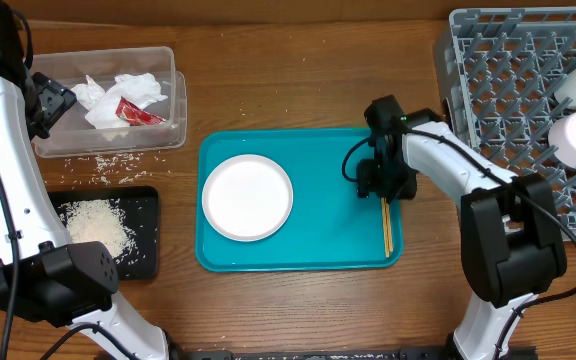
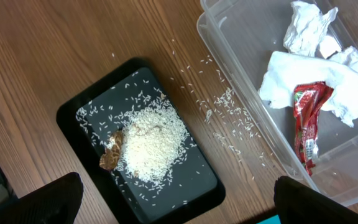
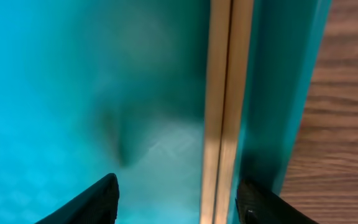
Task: Sort waste into correct bins and load items into the dishwasher
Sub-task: 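Lower the right gripper onto the wooden chopsticks at the tray edge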
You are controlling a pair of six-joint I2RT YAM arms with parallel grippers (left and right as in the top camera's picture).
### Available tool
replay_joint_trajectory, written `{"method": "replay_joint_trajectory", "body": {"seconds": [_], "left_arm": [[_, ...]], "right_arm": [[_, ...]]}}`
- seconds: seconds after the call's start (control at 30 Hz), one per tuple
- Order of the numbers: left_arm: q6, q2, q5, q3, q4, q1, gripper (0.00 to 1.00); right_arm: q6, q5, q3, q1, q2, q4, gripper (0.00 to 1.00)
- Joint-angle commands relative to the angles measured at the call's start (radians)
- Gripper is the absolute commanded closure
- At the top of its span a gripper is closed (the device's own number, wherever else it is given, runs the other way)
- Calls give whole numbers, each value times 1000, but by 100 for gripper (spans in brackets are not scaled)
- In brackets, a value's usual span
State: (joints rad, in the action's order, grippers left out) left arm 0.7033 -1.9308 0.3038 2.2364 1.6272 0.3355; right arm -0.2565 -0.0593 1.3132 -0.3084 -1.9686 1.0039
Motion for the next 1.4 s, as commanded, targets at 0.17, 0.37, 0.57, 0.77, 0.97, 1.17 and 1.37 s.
{"method": "replay_joint_trajectory", "body": {"seconds": [0.17, 0.37, 0.57, 0.77, 0.97, 1.17, 1.37], "left_arm": [[-8, 5, 17, 9, -2, 3, 0], [-8, 5, 17, 9, -2, 3, 0], [-8, 5, 17, 9, -2, 3, 0], [-8, 5, 17, 9, -2, 3, 0], [-8, 5, 17, 9, -2, 3, 0], [-8, 5, 17, 9, -2, 3, 0], [-8, 5, 17, 9, -2, 3, 0]], "right_arm": [[-98, 131, -38, -34, 9, -30, 40], [-146, 201, -17, -50, 9, -13, 40], [-190, 269, 60, -51, 9, 81, 41], [-190, 269, 92, -64, 9, 119, 44], [-184, 238, 77, -112, 9, 64, 45], [-184, 239, 21, -124, 9, -6, 49], [-143, 242, 16, -124, 9, -18, 50]]}}
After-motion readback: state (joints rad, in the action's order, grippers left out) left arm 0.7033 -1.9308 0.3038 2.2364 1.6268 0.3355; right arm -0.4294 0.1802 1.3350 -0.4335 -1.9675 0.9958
